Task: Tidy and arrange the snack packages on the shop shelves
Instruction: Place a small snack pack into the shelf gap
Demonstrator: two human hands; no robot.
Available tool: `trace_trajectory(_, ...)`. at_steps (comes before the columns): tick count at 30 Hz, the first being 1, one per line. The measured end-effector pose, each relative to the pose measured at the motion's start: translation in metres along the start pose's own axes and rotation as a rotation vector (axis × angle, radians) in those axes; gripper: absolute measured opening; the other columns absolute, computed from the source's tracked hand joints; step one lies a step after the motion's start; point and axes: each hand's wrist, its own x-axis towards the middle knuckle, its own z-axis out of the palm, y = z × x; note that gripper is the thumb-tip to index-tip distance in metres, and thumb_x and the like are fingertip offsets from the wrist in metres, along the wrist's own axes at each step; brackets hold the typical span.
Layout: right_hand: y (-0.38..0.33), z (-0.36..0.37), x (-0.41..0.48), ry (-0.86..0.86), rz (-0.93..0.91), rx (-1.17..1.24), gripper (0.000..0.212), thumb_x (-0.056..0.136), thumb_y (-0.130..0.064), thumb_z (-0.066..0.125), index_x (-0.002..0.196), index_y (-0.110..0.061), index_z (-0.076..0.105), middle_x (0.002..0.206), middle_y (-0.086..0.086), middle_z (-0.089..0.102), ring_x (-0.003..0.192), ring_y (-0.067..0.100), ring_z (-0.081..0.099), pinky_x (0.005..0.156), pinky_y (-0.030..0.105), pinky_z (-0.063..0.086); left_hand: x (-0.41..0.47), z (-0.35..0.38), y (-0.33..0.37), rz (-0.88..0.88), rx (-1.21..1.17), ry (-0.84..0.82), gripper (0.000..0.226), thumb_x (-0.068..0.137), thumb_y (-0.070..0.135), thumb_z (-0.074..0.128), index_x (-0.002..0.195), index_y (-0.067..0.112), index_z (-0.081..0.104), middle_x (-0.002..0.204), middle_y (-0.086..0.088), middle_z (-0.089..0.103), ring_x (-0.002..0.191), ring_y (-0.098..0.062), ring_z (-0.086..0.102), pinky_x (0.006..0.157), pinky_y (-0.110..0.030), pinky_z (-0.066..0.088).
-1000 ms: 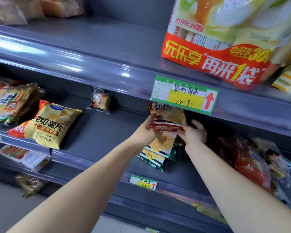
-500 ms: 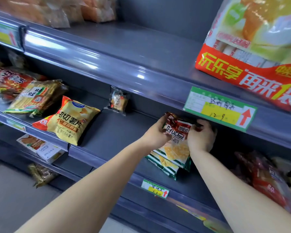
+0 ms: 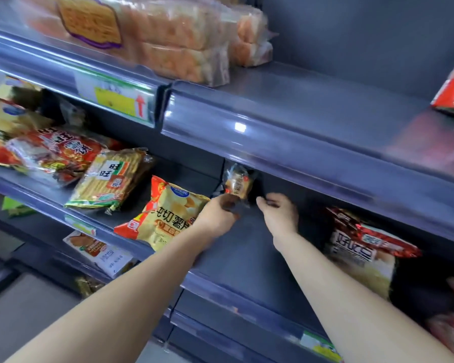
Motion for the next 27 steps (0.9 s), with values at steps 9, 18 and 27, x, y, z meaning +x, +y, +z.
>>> trace_trajectory(9,0.037,0.065,0.049,-0.148,0.182,-0.076,0.053,0.086,-0.022,0.071,0.133,-0.008,0.052,0.127,0.008,0.058,0.114,0.026,0.055,0.1,0.037,0.044,0.042,-0.028,-0.037,-0.043,0.02,-0.017,0.036,0.084,0.0,0.06,0.117,0.013,0.064,0.108,-0.005,0.067,0.106,-0.022,0.063,0.094,-0.035,0.05)
trace_trajectory(18,0.063,0.107,0.112,-0.014,0.07,-0.417,0.033,0.084,-0.023,0.067,0.114,-0.009,0.064,0.118,0.012,0.066,0.108,0.033,0.061,0.091,0.036,0.051,0.071,-0.024,-0.064,0.075,0.119,-0.024,0.036,0.084,0.001,0.06,0.118,0.013,0.063,0.1,0.002,0.061,0.096,-0.013,0.059,0.095,-0.027,0.047)
trace_trajectory(27,0.038,0.109,0.071,-0.072,0.001,0.125,0.01,0.086,-0.017,0.067,0.076,-0.015,0.069,0.077,0.008,0.068,0.073,0.019,0.057,0.069,0.032,0.047,0.072,-0.011,-0.048,-0.237,-0.155,0.171,0.057,0.089,0.04,0.064,0.135,0.014,0.043,0.122,-0.007,0.058,0.115,-0.031,0.057,0.099,-0.044,0.048)
